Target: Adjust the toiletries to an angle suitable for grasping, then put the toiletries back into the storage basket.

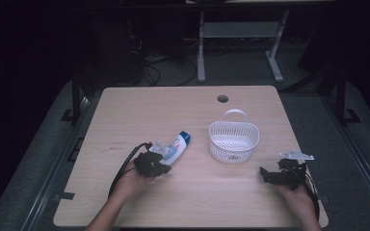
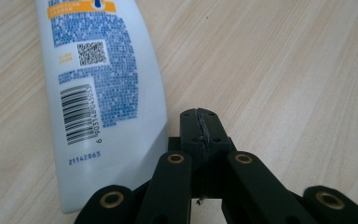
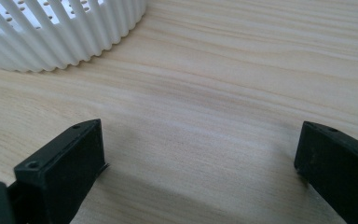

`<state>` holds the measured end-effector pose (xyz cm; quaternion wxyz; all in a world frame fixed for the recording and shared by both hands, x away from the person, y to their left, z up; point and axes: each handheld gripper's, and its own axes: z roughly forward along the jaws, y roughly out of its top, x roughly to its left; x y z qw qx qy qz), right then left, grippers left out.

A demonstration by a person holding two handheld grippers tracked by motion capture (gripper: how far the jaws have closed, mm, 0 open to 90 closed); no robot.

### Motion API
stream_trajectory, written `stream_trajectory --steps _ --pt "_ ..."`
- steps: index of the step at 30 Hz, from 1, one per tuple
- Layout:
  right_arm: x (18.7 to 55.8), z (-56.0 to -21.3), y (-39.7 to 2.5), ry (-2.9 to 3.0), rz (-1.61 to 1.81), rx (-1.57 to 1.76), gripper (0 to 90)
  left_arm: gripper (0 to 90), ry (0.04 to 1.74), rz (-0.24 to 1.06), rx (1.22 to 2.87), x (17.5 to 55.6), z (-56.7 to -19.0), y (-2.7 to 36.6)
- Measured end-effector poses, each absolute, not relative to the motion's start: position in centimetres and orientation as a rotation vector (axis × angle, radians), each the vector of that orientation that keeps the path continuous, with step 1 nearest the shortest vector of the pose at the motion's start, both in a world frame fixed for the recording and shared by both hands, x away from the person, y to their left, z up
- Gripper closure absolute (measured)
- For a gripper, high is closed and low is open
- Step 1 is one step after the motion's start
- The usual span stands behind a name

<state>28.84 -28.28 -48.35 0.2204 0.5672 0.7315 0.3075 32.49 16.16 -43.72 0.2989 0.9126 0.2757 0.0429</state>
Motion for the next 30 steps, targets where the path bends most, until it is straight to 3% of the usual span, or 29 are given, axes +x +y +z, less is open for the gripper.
stream_trajectory --steps 5,14,17,22,30 --pt "28.9 -48.3 -28.3 2.02 0.848 1.571 1.0 83.0 0.732 0.142 2.394 32.6 -43.1 16.4" --pt "28.8 -48.4 -28.3 2.018 0.85 1.572 1.0 45.6 0.821 0.196 2.297 33.5 -42.0 16.9" --pt "28.8 -48.4 -28.3 2.018 0.85 1.571 1.0 37.3 0.839 0.194 2.289 34.1 -41.9 16.9" --pt "28.8 -48.4 -28.3 2.019 0.85 1.57 1.0 26.9 0.87 0.208 2.291 35.7 -41.7 16.7" --pt "28.8 -48.4 -28.3 2.02 0.849 1.569 1.0 19.6 0.893 0.223 2.29 37.3 -41.1 16.0"
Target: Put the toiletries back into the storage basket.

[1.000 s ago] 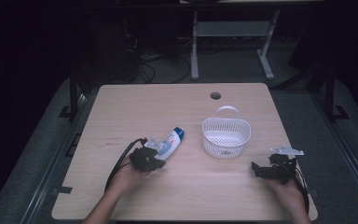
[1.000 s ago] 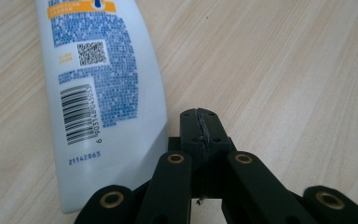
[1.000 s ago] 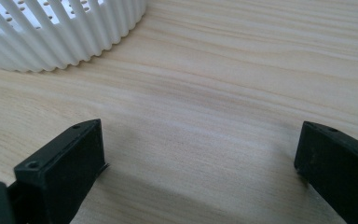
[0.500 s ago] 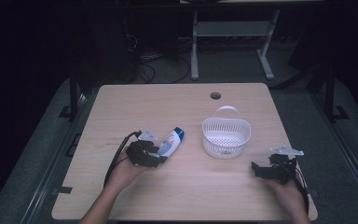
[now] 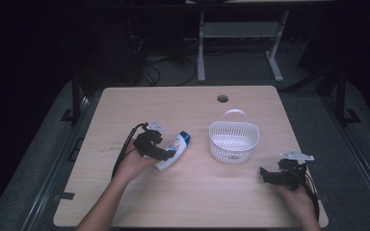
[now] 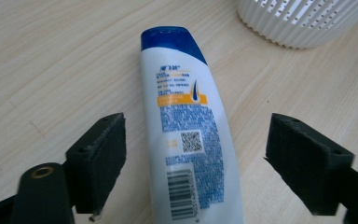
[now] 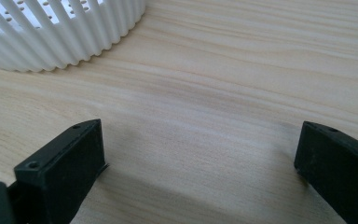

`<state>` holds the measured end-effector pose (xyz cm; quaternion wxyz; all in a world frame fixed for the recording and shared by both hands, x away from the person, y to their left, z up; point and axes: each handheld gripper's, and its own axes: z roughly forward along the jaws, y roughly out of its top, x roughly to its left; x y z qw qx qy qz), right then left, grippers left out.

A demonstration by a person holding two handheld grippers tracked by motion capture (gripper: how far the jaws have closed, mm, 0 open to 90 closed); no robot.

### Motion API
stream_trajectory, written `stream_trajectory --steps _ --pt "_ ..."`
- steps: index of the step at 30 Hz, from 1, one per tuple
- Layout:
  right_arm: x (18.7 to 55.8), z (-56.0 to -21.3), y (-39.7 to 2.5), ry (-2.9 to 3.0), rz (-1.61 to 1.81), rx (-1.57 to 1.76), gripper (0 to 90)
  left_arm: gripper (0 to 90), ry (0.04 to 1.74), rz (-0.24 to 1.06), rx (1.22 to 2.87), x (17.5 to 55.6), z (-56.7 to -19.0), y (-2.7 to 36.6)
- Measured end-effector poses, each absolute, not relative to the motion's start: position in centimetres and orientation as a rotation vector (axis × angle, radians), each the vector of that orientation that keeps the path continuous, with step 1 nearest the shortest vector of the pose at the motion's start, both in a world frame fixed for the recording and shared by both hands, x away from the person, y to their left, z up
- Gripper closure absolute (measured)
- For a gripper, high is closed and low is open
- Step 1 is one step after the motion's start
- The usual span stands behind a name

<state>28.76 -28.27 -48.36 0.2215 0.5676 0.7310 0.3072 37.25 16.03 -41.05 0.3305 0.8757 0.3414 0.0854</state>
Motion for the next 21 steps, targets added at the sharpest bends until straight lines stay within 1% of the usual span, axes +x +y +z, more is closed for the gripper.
stream_trajectory --steps 7,21 --pt "28.7 -48.3 -28.3 2.022 0.85 1.571 1.0 13.6 0.918 0.217 2.306 38.6 -40.8 15.4" --pt "28.8 -48.4 -28.3 2.023 0.851 1.567 1.0 13.8 0.945 0.208 2.344 40.9 -41.3 13.2"
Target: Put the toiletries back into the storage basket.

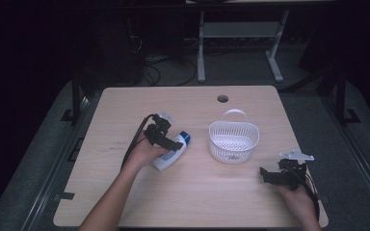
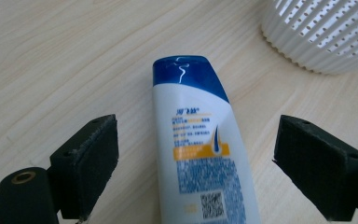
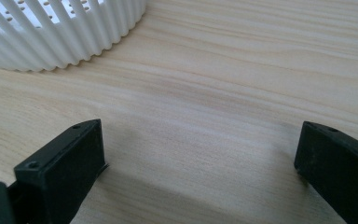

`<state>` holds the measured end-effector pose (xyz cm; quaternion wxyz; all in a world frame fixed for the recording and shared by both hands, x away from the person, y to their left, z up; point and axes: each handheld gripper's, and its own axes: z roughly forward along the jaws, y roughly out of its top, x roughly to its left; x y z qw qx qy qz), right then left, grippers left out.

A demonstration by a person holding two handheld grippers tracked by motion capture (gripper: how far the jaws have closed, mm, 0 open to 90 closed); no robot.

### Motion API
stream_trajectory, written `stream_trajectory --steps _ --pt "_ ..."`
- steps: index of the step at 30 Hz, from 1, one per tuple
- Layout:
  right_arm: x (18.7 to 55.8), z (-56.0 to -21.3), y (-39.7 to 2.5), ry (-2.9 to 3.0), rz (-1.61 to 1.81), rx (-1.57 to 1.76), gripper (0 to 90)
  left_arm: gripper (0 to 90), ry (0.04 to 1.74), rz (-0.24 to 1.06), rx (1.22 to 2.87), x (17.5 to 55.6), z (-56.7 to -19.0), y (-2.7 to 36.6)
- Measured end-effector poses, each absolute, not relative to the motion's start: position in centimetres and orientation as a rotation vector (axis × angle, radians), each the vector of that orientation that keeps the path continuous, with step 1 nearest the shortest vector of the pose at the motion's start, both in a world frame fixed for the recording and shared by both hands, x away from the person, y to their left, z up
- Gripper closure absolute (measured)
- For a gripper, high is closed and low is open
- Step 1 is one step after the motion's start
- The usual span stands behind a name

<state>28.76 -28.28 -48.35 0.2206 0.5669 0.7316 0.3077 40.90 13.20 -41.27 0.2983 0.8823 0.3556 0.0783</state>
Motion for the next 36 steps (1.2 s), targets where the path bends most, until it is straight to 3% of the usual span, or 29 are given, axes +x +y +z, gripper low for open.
stream_trajectory --steps 22,36 --pt "28.8 -48.4 -28.3 2.025 0.851 1.566 1.0 15.1 1.004 0.237 2.479 43.1 -43.7 9.1" --pt "28.8 -48.4 -28.3 2.026 0.852 1.565 1.0 25.3 1.013 0.256 2.553 43.4 -44.7 8.4"
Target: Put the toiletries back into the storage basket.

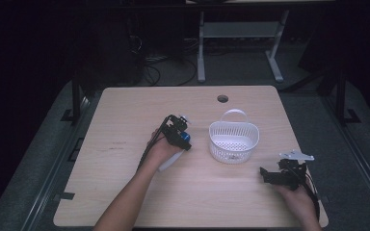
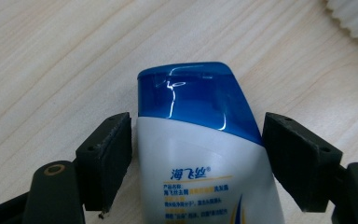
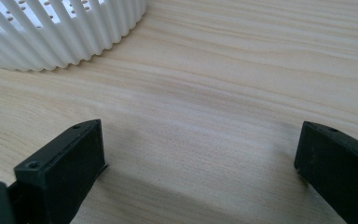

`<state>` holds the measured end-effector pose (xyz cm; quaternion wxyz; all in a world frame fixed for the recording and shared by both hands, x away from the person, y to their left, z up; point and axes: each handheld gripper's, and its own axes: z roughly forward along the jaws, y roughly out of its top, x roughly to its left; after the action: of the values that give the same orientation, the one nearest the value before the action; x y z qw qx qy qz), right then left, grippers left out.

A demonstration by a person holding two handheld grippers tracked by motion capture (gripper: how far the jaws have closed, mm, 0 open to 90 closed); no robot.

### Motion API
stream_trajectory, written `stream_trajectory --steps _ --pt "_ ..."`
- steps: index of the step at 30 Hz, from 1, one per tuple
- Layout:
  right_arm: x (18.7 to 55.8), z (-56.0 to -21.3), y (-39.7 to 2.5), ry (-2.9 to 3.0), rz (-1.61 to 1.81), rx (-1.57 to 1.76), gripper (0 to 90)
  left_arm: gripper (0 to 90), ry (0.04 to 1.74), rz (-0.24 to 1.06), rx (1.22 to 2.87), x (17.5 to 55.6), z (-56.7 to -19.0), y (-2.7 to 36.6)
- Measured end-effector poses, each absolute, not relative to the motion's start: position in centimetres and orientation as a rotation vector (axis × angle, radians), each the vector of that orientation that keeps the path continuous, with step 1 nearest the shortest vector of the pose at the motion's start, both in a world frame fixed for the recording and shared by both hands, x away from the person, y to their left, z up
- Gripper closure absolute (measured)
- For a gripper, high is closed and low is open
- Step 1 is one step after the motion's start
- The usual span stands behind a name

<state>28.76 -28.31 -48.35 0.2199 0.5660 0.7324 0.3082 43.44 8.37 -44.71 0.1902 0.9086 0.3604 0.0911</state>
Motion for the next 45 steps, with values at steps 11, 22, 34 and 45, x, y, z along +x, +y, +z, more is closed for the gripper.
stream_trajectory --steps 11,22,34,45 --pt "28.8 -48.4 -28.3 2.026 0.852 1.565 1.0 32.4 1.025 0.218 2.552 43.5 -44.7 8.3" --pt "28.8 -48.3 -28.3 2.026 0.852 1.566 1.0 36.2 1.025 0.199 2.576 43.7 -44.5 8.0" --pt "28.8 -48.3 -28.3 2.026 0.853 1.565 1.0 36.8 0.982 0.197 2.552 43.2 -44.1 8.4" --pt "28.8 -48.3 -28.3 2.026 0.852 1.565 1.0 37.0 0.914 0.186 2.459 42.0 -42.7 10.6"
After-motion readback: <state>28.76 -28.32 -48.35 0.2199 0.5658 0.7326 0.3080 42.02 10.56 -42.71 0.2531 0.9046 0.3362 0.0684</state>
